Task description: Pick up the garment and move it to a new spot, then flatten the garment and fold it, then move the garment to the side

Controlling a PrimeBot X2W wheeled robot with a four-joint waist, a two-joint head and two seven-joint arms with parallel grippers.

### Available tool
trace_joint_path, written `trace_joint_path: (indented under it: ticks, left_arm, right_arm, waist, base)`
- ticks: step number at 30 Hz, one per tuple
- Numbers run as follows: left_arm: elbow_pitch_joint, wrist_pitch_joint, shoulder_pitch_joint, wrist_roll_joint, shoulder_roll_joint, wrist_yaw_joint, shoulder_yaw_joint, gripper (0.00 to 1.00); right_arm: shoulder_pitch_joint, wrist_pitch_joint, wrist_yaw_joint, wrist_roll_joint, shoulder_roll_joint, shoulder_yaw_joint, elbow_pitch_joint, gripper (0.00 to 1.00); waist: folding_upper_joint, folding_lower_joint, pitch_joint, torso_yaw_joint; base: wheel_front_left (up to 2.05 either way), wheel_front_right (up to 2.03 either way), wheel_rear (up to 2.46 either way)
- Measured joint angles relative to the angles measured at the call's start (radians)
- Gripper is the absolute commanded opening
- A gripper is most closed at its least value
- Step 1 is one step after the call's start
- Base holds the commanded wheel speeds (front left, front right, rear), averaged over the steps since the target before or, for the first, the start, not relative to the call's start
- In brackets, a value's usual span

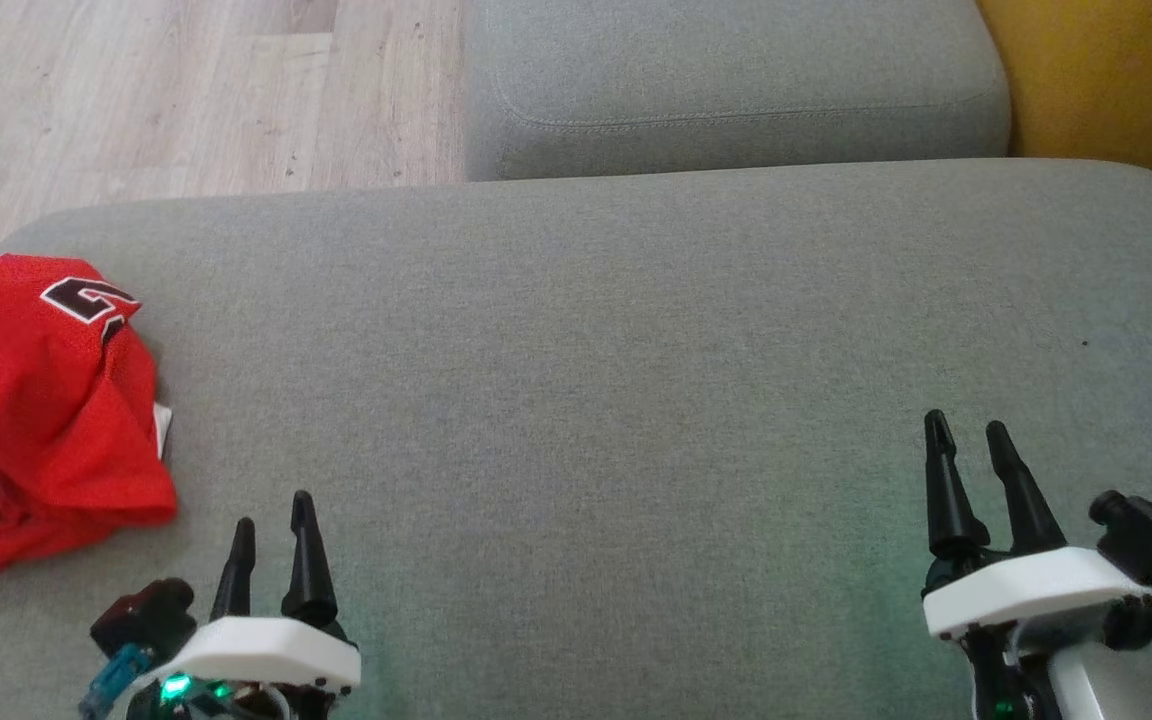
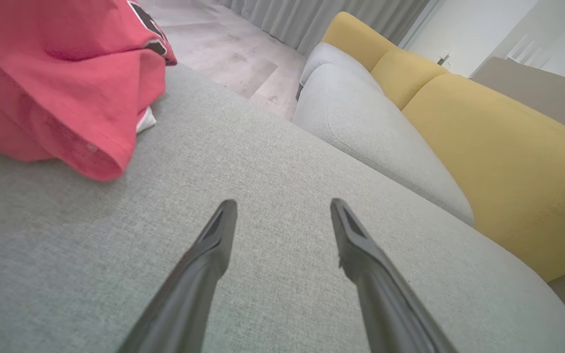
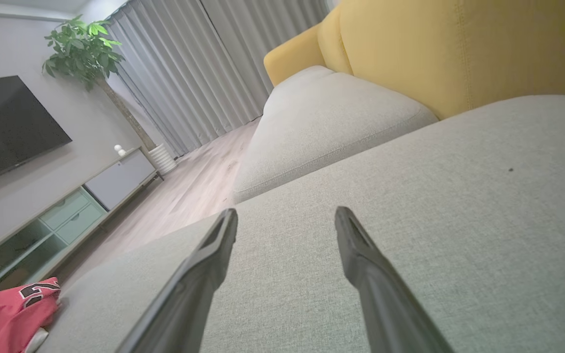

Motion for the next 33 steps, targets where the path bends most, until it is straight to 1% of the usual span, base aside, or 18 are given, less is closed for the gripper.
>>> trace_joint_path:
  ticks: [2, 18, 33]
  left_arm:
    - [-0.001, -0.007, 0.0, 0.038, 0.005, 0.006, -0.004, 1.0]
    - [0.006, -0.057, 0.001, 0.231, 0.023, 0.016, -0.033, 1.0]
    - [0.037, -0.1, 0.004, 0.388, 0.039, 0.016, -0.052, 1.0]
  right_arm:
    - [0.0, -0.012, 0.0, -0.039, 0.0, 0.004, -0.002, 1.0]
    - [0.0, -0.06, 0.0, -0.239, -0.006, 0.015, -0.026, 1.0]
    - [0.003, -0.103, 0.0, -0.372, -0.007, 0.011, -0.036, 1.0]
  waist:
    - [0.0, 0.0, 0.0, 0.0]
    - [0.0, 0.0, -0.005, 0.001]
    - [0.0, 0.0, -0.017, 0.003]
  base:
    - [0.0, 0.0, 0.0]
    - [0.0, 0.0, 0.0]
    - [0.0, 0.0, 0.0]
